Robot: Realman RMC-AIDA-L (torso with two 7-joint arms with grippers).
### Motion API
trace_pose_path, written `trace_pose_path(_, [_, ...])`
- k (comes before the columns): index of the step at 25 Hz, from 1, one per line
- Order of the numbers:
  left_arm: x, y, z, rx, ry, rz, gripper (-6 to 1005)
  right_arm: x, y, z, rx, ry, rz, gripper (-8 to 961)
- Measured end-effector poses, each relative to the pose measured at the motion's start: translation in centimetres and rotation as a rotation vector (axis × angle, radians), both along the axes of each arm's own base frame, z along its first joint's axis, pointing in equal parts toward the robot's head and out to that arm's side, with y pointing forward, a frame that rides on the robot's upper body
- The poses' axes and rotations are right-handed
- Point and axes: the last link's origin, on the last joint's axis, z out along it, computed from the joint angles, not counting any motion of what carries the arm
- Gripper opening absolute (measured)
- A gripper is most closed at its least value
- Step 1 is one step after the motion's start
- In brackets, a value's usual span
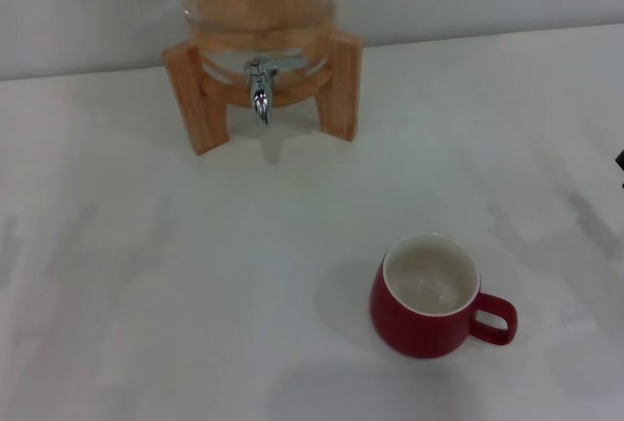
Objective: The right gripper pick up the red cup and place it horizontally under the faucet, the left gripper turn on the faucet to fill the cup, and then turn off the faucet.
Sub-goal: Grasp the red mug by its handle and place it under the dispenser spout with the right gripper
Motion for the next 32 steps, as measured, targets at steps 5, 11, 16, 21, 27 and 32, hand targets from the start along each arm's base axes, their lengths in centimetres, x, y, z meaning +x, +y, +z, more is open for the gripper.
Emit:
trace_pose_path(5, [0.1, 0.2, 0.0, 0.007, 0.023, -0.002, 847, -0.2, -0.7, 0.1, -0.002, 0.017, 0.025, 870])
trace_pose_path(11, [0.3, 0.4, 0.0, 0.009, 0.032, -0.005, 847, -0.3, -1.5, -0.1, -0.065, 0.043, 0.057, 870])
trace_pose_path(16, [0.2, 0.3, -0.1, 0.008, 0.033, -0.001, 847, -0.4, -2.2, -0.9, -0.129, 0.038, 0.069, 869])
trace_pose_path(21, [-0.2, 0.0, -0.2, -0.002, 0.037, 0.014, 848, -0.5, -3.0, -1.8, -0.198, 0.028, 0.088, 869])
trace_pose_path(27, [-0.3, 0.0, -0.4, -0.009, 0.041, 0.021, 848, -0.8, -4.4, -2.4, -0.252, 0.028, 0.121, 869])
trace_pose_path(32, [-0.2, 0.1, -0.4, -0.009, 0.040, 0.018, 848, -1.0, -5.3, -2.6, -0.287, 0.027, 0.145, 870])
